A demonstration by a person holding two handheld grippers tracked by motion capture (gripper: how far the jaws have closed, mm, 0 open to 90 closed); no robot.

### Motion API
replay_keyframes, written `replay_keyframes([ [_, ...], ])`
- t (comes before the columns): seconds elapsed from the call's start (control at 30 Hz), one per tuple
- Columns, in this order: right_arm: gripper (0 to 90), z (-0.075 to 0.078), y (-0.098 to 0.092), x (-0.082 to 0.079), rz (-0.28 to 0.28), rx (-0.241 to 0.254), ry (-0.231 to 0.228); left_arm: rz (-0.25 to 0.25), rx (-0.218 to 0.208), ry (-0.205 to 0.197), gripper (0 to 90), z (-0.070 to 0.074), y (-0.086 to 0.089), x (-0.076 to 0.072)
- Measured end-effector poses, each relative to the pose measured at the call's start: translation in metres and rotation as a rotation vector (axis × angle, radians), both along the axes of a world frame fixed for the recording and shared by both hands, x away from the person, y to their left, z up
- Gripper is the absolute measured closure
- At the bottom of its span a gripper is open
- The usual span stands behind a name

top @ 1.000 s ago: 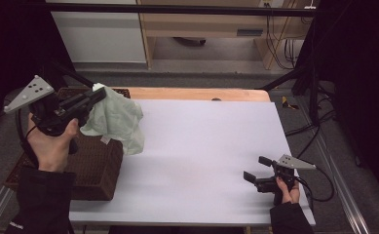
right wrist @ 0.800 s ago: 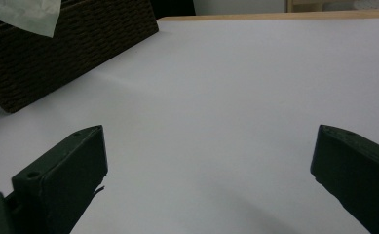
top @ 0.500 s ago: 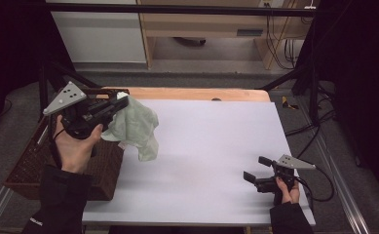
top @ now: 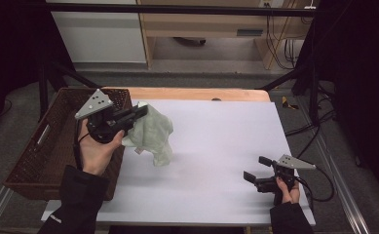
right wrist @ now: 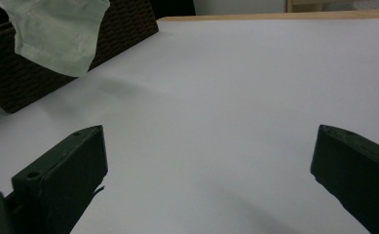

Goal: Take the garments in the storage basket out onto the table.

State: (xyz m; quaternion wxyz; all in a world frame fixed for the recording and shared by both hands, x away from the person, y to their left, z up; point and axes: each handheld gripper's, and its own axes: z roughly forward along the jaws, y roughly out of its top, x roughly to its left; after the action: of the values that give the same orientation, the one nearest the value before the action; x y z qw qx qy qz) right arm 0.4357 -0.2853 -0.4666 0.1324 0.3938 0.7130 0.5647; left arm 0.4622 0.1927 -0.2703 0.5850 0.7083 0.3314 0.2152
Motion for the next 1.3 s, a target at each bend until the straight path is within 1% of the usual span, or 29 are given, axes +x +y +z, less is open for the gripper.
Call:
replay_keyframes([
  [0.13, 0.7, 0.0, 0.0, 0.0, 0.002, 0.0, -0.002, -0.016, 0.013, 0.018, 86.2, -0.008, -0.01, 0.003],
  [0.33, 0.7, 0.0, 0.0, 0.0, 0.001, 0.001, -0.001, -0.039, 0.015, 0.04, 86.1, -0.019, -0.023, 0.006],
  [0.37, 0.7, 0.0, 0.0, 0.0, 0.001, 0.001, -0.001, -0.039, 0.015, 0.04, 86.1, -0.019, -0.023, 0.006],
  [0.43, 0.7, 0.0, 0.0, 0.0, 0.0, 0.001, 0.001, -0.051, 0.017, 0.049, 86.1, -0.024, -0.03, 0.008],
  [0.47, 0.7, 0.0, 0.0, 0.0, 0.0, 0.001, 0.001, -0.051, 0.017, 0.049, 86.1, -0.024, -0.03, 0.008],
  [0.6, 0.7, 0.0, 0.0, 0.0, 0.001, 0.0, 0.0, -0.066, 0.022, 0.065, 86.1, -0.034, -0.039, 0.009],
  [0.63, 0.7, 0.0, 0.0, 0.0, 0.001, 0.0, 0.0, -0.066, 0.022, 0.065, 86.1, -0.034, -0.039, 0.009],
  [0.67, 0.7, 0.0, 0.0, 0.0, 0.001, -0.001, 0.0, -0.071, 0.022, 0.073, 86.1, -0.038, -0.042, 0.01],
  [0.77, 0.7, 0.0, 0.0, 0.0, 0.001, 0.0, 0.0, -0.077, 0.027, 0.079, 86.1, -0.041, -0.045, 0.011],
  [0.93, 0.7, 0.0, 0.0, 0.0, 0.001, 0.001, -0.001, -0.093, 0.04, 0.104, 86.1, -0.054, -0.053, 0.012],
  [0.97, 0.7, 0.0, 0.0, 0.0, 0.001, 0.001, -0.001, -0.093, 0.04, 0.104, 86.1, -0.054, -0.053, 0.012],
  [1.03, 0.7, 0.0, 0.0, 0.0, 0.0, 0.0, 0.002, -0.101, 0.052, 0.116, 86.1, -0.062, -0.058, 0.013],
  [1.1, 0.7, 0.0, 0.0, 0.0, 0.0, 0.0, 0.001, -0.103, 0.053, 0.12, 86.1, -0.065, -0.059, 0.013],
  [1.13, 0.7, 0.0, 0.0, 0.0, 0.001, -0.001, 0.0, -0.107, 0.055, 0.13, 86.1, -0.07, -0.06, 0.013],
  [1.17, 0.7, 0.0, 0.0, 0.0, 0.001, -0.001, 0.0, -0.107, 0.055, 0.13, 86.0, -0.07, -0.06, 0.013],
  [1.2, 0.7, 0.0, 0.0, 0.0, 0.001, 0.001, -0.001, -0.111, 0.06, 0.14, 86.1, -0.075, -0.062, 0.014],
  [1.23, 0.7, 0.0, 0.0, 0.0, 0.001, 0.001, -0.001, -0.111, 0.06, 0.14, 86.1, -0.075, -0.062, 0.014],
  [1.3, 0.7, 0.0, 0.0, 0.0, 0.0, -0.001, 0.0, -0.117, 0.062, 0.152, 86.0, -0.082, -0.064, 0.014],
])
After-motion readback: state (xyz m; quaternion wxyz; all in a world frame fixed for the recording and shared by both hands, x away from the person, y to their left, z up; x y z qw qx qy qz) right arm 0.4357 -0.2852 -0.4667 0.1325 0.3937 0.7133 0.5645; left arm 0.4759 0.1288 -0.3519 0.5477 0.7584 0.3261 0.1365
